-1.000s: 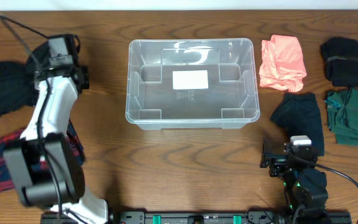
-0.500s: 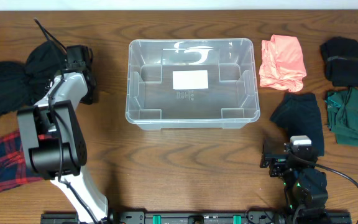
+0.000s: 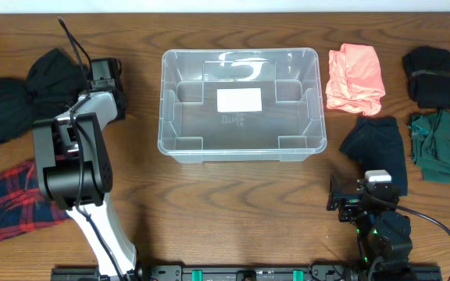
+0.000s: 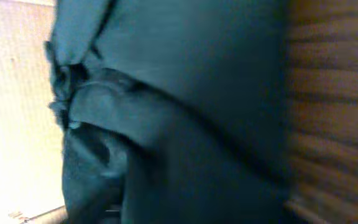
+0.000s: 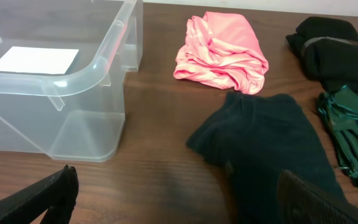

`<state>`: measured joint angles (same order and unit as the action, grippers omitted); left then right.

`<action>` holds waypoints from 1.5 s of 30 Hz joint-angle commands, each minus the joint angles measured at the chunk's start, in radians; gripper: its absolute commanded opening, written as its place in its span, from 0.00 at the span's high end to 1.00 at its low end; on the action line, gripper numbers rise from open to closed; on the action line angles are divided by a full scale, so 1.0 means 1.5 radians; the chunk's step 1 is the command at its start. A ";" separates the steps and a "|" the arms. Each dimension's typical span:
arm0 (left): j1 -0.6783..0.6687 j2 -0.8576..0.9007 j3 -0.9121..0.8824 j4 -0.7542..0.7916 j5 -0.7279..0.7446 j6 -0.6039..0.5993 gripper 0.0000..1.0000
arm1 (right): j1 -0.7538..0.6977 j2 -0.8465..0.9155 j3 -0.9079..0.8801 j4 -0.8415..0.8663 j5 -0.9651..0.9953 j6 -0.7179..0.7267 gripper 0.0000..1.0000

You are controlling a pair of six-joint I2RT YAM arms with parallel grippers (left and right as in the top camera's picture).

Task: Pack container
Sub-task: 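Reach the left gripper to the black garment and grasp it, then lift the black garment with the left gripper and carry it over the bin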

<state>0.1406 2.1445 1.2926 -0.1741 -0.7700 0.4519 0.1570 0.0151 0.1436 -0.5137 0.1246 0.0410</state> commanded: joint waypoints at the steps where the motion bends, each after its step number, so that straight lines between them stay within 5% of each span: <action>1: 0.002 0.004 0.001 0.003 -0.044 -0.024 0.74 | -0.005 -0.001 -0.001 -0.001 0.002 0.002 0.01; 4: -0.002 -0.009 0.001 0.003 -0.077 -0.075 0.91 | -0.005 -0.001 -0.001 -0.001 0.002 0.002 0.01; 7: -0.005 -0.039 0.001 -0.006 -0.079 -0.126 0.94 | -0.005 -0.001 -0.001 -0.001 0.002 0.002 0.01; 12: -0.020 -0.148 0.002 -0.024 -0.068 -0.195 0.94 | -0.005 -0.001 -0.001 -0.001 0.002 0.002 0.01; 22: -0.043 -0.432 0.002 -0.048 0.008 -0.215 0.94 | -0.005 -0.001 -0.001 -0.001 0.002 0.002 0.01; 31: -0.065 -0.563 0.002 -0.088 0.020 -0.224 0.94 | -0.005 -0.001 -0.001 -0.001 0.002 0.002 0.01; 45: -0.289 -0.665 0.008 -0.173 0.020 -0.365 0.94 | -0.005 -0.001 -0.001 -0.001 0.002 0.002 0.01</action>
<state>-0.2516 1.1938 1.2839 -0.4530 -0.7021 0.0002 0.1570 0.0151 0.1436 -0.5137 0.1242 0.0414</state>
